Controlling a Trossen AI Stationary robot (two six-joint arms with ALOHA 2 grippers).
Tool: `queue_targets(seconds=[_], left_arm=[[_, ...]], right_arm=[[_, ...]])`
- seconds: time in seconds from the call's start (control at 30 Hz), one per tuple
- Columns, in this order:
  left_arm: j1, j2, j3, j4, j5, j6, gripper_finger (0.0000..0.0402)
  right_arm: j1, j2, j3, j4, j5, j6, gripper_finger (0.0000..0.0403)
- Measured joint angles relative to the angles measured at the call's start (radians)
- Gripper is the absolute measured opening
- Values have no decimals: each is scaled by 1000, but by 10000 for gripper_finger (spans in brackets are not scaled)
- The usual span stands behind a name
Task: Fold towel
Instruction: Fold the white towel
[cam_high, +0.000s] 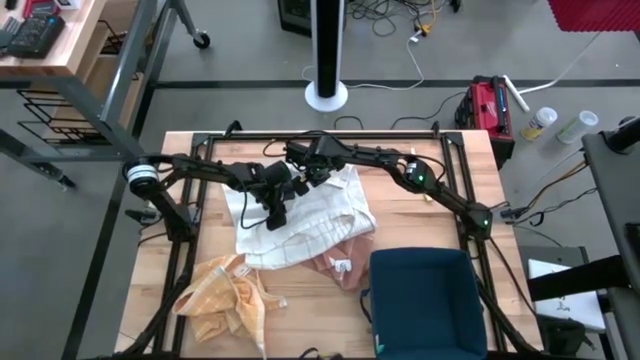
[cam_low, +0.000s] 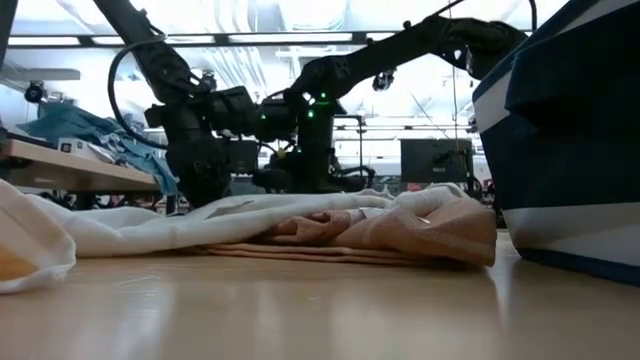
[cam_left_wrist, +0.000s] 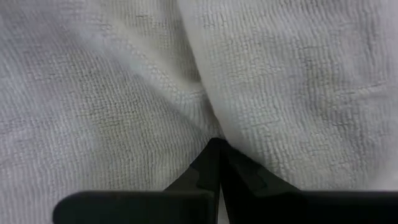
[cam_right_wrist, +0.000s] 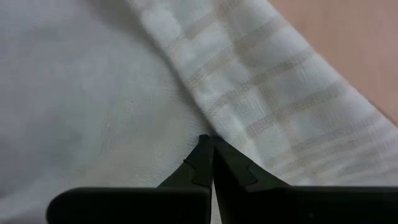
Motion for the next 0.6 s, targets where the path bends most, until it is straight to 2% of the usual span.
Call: queue_targets(seconds=[0.27,0.47,0.6], left_arm=[[-78,-1,-2,-2,-11,0,0],[-108,-1,-4,-6,11,4,0],[-109,-1,-4,-6,15,-2,0]], right_arm=[[-6,0,4,-19,-25,55,0],[-51,-2,20,-32,-171,95,0],[-56,-17,20,-29,-204,125,0]])
